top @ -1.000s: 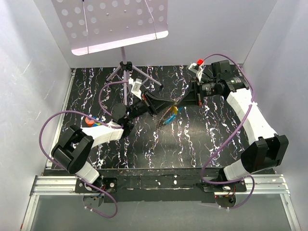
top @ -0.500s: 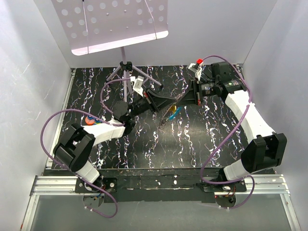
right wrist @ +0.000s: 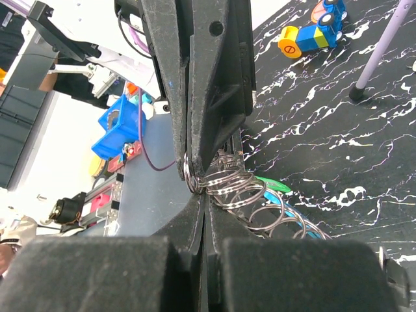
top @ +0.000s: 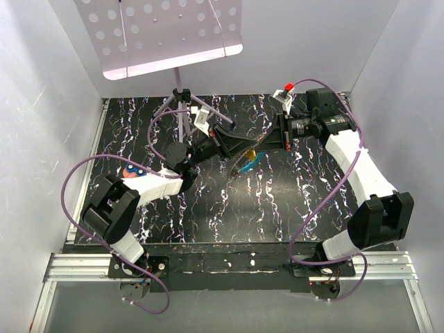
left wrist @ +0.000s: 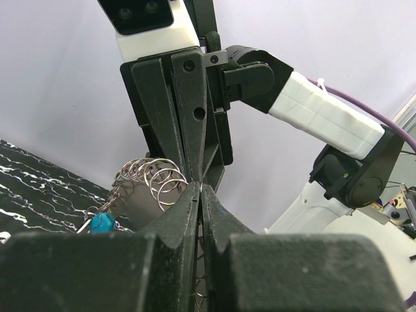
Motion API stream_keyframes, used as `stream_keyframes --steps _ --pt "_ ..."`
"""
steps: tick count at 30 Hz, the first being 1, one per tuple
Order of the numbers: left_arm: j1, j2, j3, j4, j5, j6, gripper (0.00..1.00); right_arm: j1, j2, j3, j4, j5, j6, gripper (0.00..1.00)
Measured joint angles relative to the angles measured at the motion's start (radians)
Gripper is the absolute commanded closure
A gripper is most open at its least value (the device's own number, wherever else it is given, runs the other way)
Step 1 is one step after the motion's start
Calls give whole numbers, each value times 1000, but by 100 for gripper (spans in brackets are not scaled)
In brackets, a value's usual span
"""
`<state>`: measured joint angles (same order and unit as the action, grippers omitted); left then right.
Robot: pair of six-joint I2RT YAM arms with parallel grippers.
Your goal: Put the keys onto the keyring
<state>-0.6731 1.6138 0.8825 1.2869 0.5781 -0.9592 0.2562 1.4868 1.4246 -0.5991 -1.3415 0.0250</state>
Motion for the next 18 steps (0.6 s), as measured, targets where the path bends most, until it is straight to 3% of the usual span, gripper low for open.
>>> stream_keyframes --steps 2,10,18 --pt "0 0 1 0 2 1 100 0 0 0 0 -1 0 95" --pt "0 0 1 5 3 8 100 -2 -2 0 -5 9 -10 69" --pt "-2 -1 0 8 3 22 100 -2 -11 0 -93 52 -136 47"
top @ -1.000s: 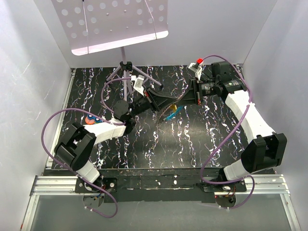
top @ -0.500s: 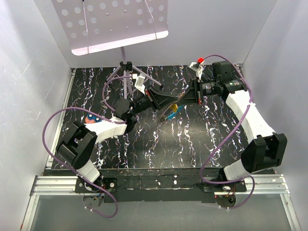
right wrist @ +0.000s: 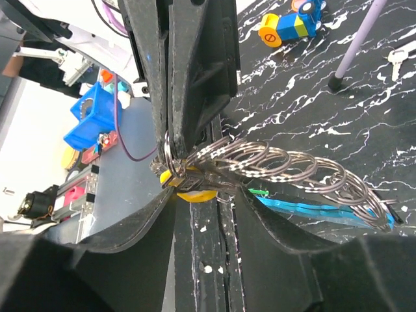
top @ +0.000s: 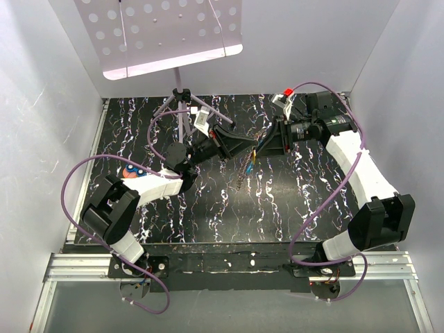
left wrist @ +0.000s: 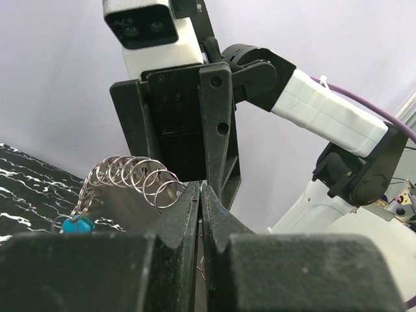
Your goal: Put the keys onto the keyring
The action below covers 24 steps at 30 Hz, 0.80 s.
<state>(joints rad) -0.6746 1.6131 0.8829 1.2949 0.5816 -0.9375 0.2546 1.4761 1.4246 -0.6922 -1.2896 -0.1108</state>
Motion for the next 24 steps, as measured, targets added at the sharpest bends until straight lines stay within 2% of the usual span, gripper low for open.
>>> stream_keyframes --steps 14,20,24 --pt "26 -43 -29 0 3 -39 100 -12 -64 18 -277 91 -335 41" --pt "47 -94 -30 1 -27 -134 100 -41 -93 40 -341 82 -409 41" --pt "54 -111 -11 3 -66 -253 100 -70 -115 41 -362 63 -433 41"
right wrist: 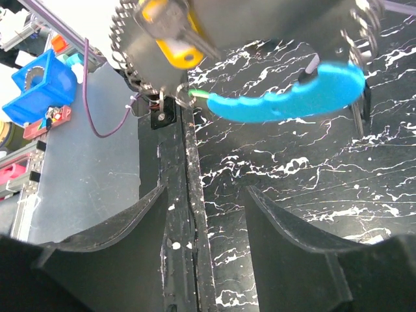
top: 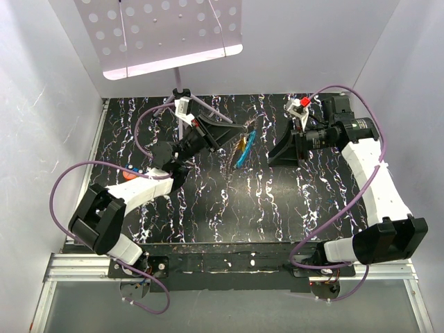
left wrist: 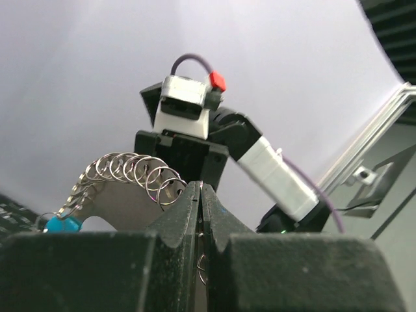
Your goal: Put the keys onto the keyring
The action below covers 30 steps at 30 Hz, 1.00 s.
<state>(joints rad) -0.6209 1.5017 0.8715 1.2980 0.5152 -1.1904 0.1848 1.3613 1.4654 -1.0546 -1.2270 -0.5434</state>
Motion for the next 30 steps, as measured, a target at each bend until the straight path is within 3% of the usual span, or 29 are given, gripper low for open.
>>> stream_keyframes --steps 13,30 --pt "6 -43 104 8 -45 -325 100 -81 -42 0 -21 -80 -24 41" --pt "6 -43 178 12 107 -433 100 -107 -78 -24 -15 -123 -21 41"
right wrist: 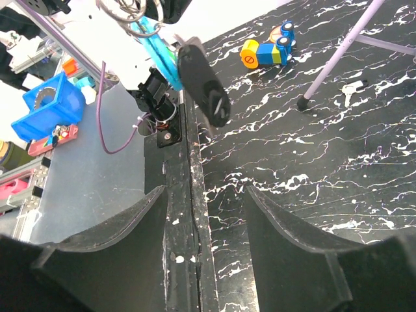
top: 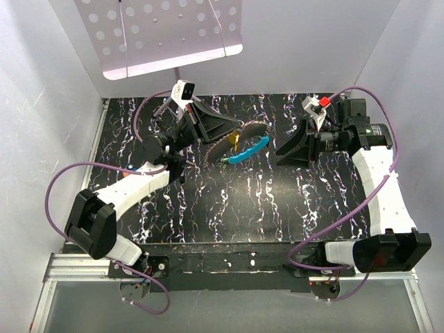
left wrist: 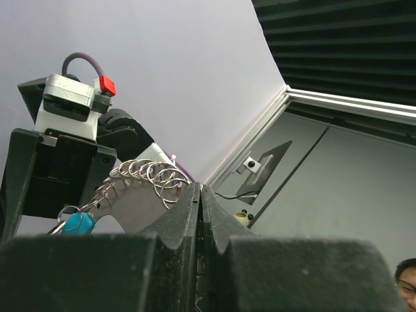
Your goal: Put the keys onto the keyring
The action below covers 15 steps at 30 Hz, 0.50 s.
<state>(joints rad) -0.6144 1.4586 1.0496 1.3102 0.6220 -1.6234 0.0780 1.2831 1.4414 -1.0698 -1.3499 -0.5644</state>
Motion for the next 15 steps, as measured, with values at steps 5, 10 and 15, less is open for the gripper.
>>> stream_keyframes --steps 5,10,15 --pt "0 0 29 0 34 -45 100 0 0 0 0 -2 0 41" --pt "0 0 64 3 61 -74 100 0 0 0 0 -8 0 41" --pt "1 0 56 5 101 -76 100 0 0 0 0 -8 0 41"
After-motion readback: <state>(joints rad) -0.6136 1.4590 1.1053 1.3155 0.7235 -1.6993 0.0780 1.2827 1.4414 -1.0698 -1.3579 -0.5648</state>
